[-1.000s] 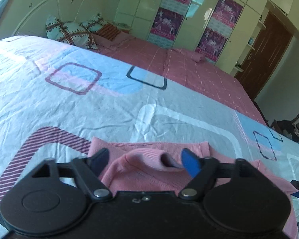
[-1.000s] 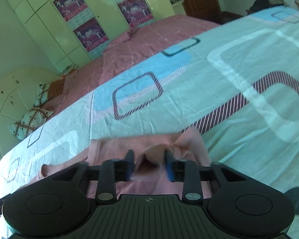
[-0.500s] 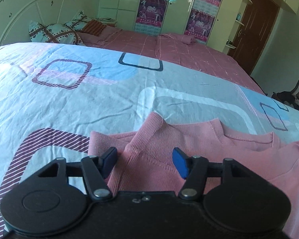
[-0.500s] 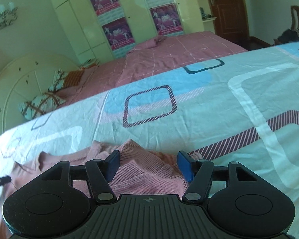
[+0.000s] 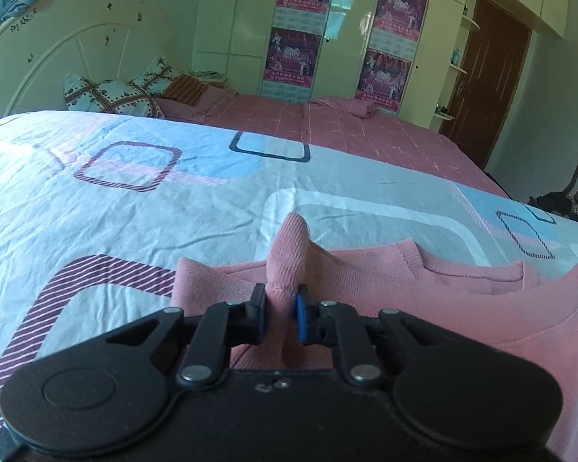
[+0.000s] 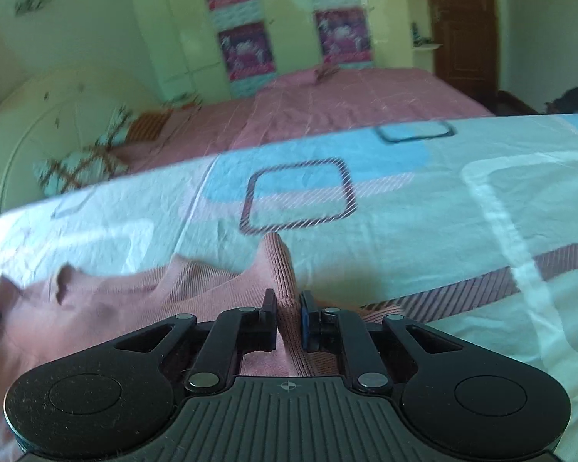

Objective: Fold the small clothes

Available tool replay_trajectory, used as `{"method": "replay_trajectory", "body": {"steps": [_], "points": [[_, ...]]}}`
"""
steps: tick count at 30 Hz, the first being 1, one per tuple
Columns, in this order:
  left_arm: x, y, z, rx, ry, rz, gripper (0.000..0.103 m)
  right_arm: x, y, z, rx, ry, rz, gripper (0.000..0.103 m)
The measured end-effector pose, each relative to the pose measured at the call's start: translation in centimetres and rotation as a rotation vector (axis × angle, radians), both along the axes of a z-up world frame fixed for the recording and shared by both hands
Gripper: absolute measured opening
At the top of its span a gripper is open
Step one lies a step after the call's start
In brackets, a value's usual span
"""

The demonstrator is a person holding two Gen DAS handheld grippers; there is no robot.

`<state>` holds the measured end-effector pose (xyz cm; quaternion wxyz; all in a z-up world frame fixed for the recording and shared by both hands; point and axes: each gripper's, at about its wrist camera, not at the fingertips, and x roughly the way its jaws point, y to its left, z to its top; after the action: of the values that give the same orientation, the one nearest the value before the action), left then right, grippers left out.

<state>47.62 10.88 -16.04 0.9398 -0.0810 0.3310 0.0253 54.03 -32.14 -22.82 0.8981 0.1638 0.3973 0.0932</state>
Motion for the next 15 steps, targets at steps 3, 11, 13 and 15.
{"method": "replay_trajectory", "body": {"steps": [3, 11, 13, 15], "points": [[0.1, 1.0, -1.4, -0.007, 0.031, 0.065, 0.009, 0.1, 0.1, -1.7, -0.097, 0.054, -0.020, 0.010], [-0.3, 0.9, 0.5, 0.004, 0.014, 0.056, 0.025, -0.8, -0.6, -0.2, 0.000, 0.021, -0.056, 0.050], [-1.2, 0.9, 1.3, -0.001, 0.003, 0.043, 0.026, -1.9, -1.1, 1.0, 0.017, -0.005, -0.064, 0.068], [-2.2, 0.7, 1.9, 0.012, 0.000, 0.013, 0.027, -3.1, -1.2, 1.9, 0.023, -0.001, -0.035, 0.068]]}}
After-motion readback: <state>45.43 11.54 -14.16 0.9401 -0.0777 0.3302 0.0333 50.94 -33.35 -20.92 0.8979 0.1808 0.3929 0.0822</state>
